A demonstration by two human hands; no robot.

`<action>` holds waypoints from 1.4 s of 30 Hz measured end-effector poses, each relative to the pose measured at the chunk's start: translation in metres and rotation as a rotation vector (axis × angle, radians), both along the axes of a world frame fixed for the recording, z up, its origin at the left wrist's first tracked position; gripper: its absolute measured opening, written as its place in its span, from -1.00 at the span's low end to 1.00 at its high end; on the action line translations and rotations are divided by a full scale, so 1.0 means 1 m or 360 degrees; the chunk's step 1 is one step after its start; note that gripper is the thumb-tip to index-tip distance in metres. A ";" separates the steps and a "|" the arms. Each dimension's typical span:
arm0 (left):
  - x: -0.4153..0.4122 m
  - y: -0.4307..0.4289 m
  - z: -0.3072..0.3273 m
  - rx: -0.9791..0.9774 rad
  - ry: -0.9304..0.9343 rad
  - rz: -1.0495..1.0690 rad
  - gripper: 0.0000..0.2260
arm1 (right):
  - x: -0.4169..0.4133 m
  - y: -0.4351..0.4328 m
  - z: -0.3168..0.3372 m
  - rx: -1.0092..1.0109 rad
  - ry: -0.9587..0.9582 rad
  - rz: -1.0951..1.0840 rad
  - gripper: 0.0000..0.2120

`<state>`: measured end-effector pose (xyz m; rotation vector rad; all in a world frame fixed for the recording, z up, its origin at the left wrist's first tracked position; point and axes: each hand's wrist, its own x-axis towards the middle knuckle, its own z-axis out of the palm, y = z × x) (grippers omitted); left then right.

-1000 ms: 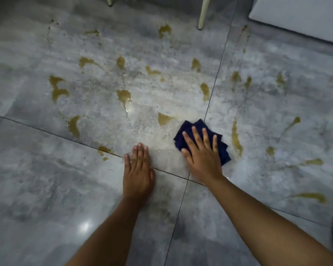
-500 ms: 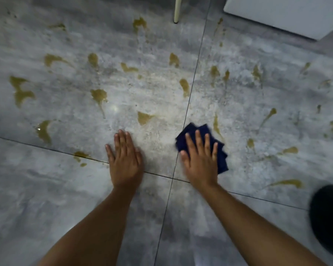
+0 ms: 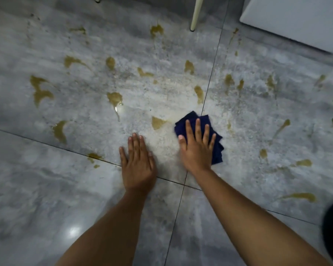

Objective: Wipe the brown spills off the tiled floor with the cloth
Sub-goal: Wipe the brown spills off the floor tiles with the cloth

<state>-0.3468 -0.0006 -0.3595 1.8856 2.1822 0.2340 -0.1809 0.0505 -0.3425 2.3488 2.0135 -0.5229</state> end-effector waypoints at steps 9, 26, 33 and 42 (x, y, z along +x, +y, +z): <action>-0.002 -0.001 -0.001 -0.0019 -0.0038 0.0006 -0.48 | 0.026 -0.040 0.017 0.0075 0.0068 0.0587 -0.56; -0.001 0.001 -0.002 -0.0023 -0.0044 0.0009 -0.48 | -0.031 -0.022 -0.002 0.0062 -0.0088 0.0373 -0.51; -0.002 0.001 0.000 -0.0048 -0.0056 -0.0003 -0.47 | 0.012 0.005 -0.002 0.0049 -0.0057 0.0128 -0.52; 0.015 0.006 0.003 0.0018 -0.0116 -0.0057 -0.43 | 0.030 -0.083 0.000 0.0033 -0.0086 -0.0092 -0.49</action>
